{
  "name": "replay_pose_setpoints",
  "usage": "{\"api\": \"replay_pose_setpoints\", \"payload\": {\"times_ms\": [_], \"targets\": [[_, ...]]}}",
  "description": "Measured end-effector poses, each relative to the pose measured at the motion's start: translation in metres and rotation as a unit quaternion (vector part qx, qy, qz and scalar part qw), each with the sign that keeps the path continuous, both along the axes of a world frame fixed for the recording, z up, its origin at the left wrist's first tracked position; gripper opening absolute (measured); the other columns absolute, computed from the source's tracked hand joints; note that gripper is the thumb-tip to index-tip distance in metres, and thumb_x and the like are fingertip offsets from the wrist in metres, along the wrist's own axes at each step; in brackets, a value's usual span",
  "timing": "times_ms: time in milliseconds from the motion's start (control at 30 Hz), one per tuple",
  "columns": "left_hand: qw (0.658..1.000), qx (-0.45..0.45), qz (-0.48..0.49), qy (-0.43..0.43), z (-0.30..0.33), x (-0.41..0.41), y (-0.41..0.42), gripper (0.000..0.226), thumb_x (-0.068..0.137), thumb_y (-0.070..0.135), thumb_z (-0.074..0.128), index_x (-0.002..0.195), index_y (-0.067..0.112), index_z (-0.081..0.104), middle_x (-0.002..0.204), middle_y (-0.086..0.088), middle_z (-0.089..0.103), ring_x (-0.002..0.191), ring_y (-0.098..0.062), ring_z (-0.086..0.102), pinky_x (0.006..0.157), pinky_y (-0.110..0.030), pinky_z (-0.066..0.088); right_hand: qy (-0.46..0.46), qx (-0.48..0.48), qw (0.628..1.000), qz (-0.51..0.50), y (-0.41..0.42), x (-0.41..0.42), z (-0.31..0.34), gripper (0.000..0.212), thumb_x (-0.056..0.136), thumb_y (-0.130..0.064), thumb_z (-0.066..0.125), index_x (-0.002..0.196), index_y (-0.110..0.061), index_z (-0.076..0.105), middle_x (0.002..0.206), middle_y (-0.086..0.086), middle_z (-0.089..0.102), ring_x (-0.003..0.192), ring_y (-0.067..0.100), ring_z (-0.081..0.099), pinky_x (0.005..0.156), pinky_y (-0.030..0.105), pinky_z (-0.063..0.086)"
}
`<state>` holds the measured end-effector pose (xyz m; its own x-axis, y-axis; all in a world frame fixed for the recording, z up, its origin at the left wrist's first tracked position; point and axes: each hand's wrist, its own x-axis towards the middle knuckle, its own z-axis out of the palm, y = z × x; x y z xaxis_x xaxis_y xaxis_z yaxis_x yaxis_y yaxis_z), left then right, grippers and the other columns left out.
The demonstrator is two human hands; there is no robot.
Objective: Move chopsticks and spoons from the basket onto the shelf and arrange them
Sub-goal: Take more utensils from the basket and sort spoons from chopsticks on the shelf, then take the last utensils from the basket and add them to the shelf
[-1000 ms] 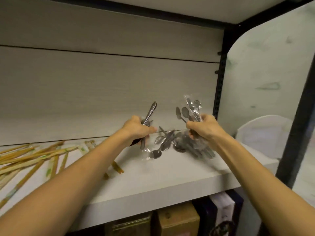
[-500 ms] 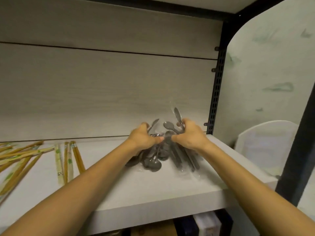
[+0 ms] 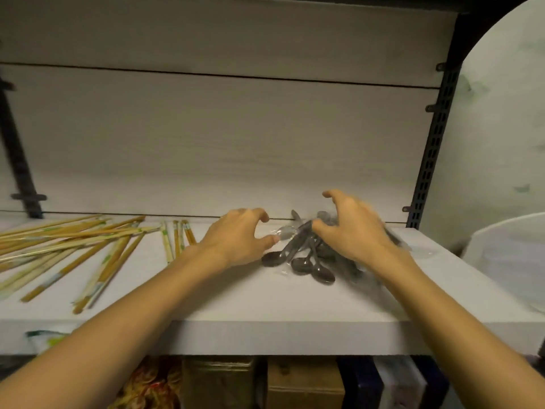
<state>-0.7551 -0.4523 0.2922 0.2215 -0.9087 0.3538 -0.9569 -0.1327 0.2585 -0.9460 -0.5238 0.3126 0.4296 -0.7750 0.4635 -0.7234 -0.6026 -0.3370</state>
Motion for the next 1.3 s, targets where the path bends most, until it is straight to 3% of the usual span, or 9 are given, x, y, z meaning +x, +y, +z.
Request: {"api": "replay_pose_setpoints", "payload": {"times_ms": [167, 300, 467, 667, 833, 933, 1100, 1233, 1300], "targets": [[0.993, -0.035, 0.057, -0.101, 0.003, 0.044, 0.074, 0.052, 0.091, 0.058, 0.046, 0.132, 0.025, 0.05, 0.124, -0.003, 0.059, 0.113, -0.025, 0.054, 0.088, -0.038, 0.047, 0.075, -0.098, 0.992, 0.035, 0.046, 0.041, -0.009, 0.055, 0.091, -0.051, 0.049, 0.138, -0.023, 0.045, 0.136, 0.004, 0.053, 0.123, 0.028, 0.047, 0.098, 0.04, 0.035], [0.985, -0.076, 0.097, -0.124, -0.005, 0.085, 0.152, 0.051, 0.091, 0.057, 0.044, 0.129, 0.025, 0.055, 0.125, -0.001, 0.061, 0.11, -0.025, 0.057, 0.088, -0.036, 0.044, 0.119, -0.144, 0.981, 0.048, 0.09, 0.078, -0.018, 0.057, 0.093, -0.057, 0.04, 0.14, -0.025, 0.041, 0.144, 0.006, 0.046, 0.128, 0.028, 0.044, 0.102, 0.041, 0.032], [0.973, -0.095, 0.17, -0.121, -0.023, 0.153, 0.266, 0.05, 0.088, 0.058, 0.042, 0.12, 0.025, 0.06, 0.122, -0.003, 0.063, 0.11, -0.028, 0.057, 0.087, -0.041, 0.046, 0.088, -0.134, 0.982, 0.096, 0.167, 0.137, -0.035, 0.069, 0.085, -0.064, 0.028, 0.14, -0.026, 0.045, 0.14, 0.007, 0.051, 0.124, 0.032, 0.048, 0.099, 0.045, 0.037], [0.957, -0.1, 0.244, -0.124, -0.063, 0.229, 0.4, 0.05, 0.089, 0.058, 0.043, 0.114, 0.02, 0.063, 0.108, -0.007, 0.068, 0.095, -0.032, 0.062, 0.076, -0.042, 0.05, 0.001, -0.143, 0.965, 0.219, 0.291, 0.239, -0.064, 0.056, 0.089, -0.056, 0.04, 0.129, -0.019, 0.055, 0.12, 0.005, 0.062, 0.108, 0.028, 0.057, 0.088, 0.043, 0.047], [0.945, -0.052, 0.311, -0.083, -0.133, 0.291, 0.496, 0.052, 0.085, 0.055, 0.041, 0.109, 0.016, 0.066, 0.098, -0.009, 0.069, 0.086, -0.033, 0.064, 0.069, -0.04, 0.054, -0.046, -0.116, 0.941, 0.314, 0.383, 0.315, -0.11, 0.048, 0.089, -0.049, 0.047, 0.124, -0.018, 0.06, 0.11, 0.002, 0.066, 0.099, 0.024, 0.06, 0.081, 0.04, 0.05], [0.935, 0.015, 0.351, -0.042, -0.183, 0.326, 0.541, 0.056, 0.082, 0.054, 0.038, 0.105, 0.013, 0.068, 0.093, -0.013, 0.071, 0.082, -0.036, 0.066, 0.065, -0.042, 0.054, -0.012, -0.057, 0.938, 0.341, 0.421, 0.356, -0.151, 0.049, 0.088, -0.051, 0.047, 0.123, -0.019, 0.061, 0.111, 0.001, 0.066, 0.098, 0.023, 0.061, 0.081, 0.039, 0.049], [0.926, 0.084, 0.368, 0.022, -0.267, 0.359, 0.579, 0.051, 0.082, 0.053, 0.038, 0.104, 0.016, 0.066, 0.093, -0.01, 0.07, 0.079, -0.032, 0.067, 0.067, -0.041, 0.056, 0.107, 0.034, 0.932, 0.344, 0.451, 0.417, -0.243, 0.06, 0.087, -0.059, 0.034, 0.128, -0.022, 0.057, 0.129, 0.002, 0.06, 0.115, 0.026, 0.056, 0.091, 0.042, 0.046], [0.917, 0.094, 0.382, 0.065, -0.292, 0.404, 0.578, 0.036, 0.089, 0.044, 0.055, 0.115, 0.021, 0.063, 0.109, -0.006, 0.068, 0.096, -0.028, 0.065, 0.083, -0.042, 0.051, 0.13, 0.087, 0.932, 0.327, 0.453, 0.467, -0.286, 0.064, 0.087, -0.061, 0.031, 0.136, -0.025, 0.051, 0.145, 0.003, 0.047, 0.131, 0.026, 0.045, 0.103, 0.043, 0.04], [0.923, 0.08, 0.373, 0.05, -0.295, 0.441, 0.57, 0.033, 0.086, 0.037, 0.064, 0.113, 0.018, 0.065, 0.106, -0.006, 0.069, 0.088, -0.027, 0.067, 0.077, -0.04, 0.053, 0.122, 0.1, 0.932, 0.327, 0.449, 0.501, -0.299, 0.06, 0.089, -0.057, 0.038, 0.139, -0.025, 0.048, 0.147, 0.002, 0.045, 0.134, 0.024, 0.042, 0.107, 0.04, 0.037]]}}
